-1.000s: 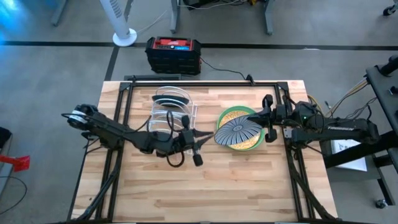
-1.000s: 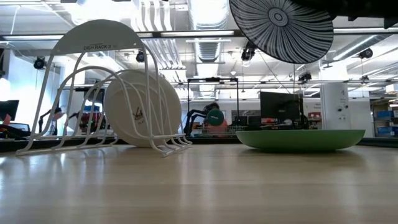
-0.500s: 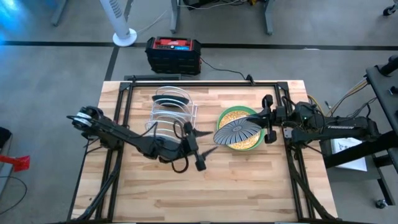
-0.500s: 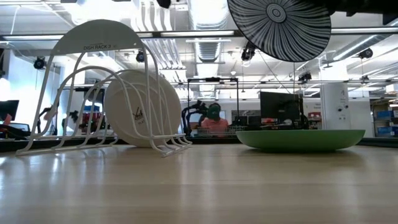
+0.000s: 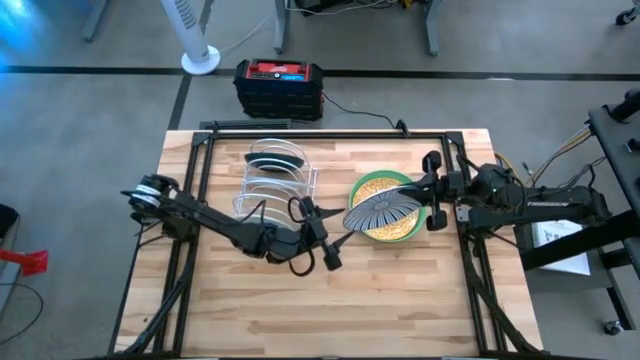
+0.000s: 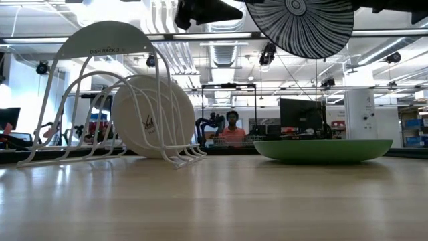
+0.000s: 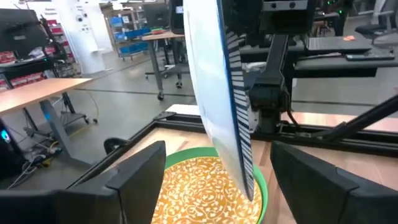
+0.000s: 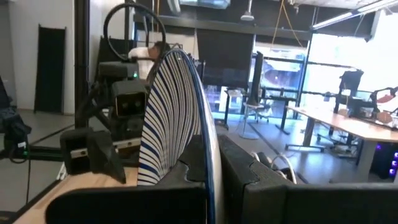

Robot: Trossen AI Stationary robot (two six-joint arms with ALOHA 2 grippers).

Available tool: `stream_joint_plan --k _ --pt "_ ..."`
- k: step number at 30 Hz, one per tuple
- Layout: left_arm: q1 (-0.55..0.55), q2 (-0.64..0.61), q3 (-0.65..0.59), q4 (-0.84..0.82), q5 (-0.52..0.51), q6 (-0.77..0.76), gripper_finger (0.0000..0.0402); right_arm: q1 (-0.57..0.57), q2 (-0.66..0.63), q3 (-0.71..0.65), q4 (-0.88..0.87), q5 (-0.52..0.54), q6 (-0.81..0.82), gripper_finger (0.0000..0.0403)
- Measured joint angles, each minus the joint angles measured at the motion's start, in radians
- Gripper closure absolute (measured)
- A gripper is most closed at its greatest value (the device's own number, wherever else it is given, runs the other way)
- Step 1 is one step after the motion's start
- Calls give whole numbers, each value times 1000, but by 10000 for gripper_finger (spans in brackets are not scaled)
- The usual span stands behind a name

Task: Sort dishes
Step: Put the blue pattern plate in the dish rack

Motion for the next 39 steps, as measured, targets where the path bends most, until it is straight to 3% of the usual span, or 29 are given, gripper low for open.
stream_joint_plan --k 9,15,20,25,33,39 --pt "10 79 3 209 2 87 172 26 35 -1 53 -2 -38 402" --pt "18 94 3 232 -1 99 209 66 100 -3 129 -3 -73 402" --pt "17 94 3 264 0 166 274 82 140 -3 169 5 -91 402" --pt "20 94 4 309 -48 181 369 82 155 -3 202 27 -137 402" --pt "19 93 5 303 -74 206 373 82 166 -3 207 14 -154 400" --pt "20 95 2 308 -42 248 373 85 171 -3 195 20 -118 342"
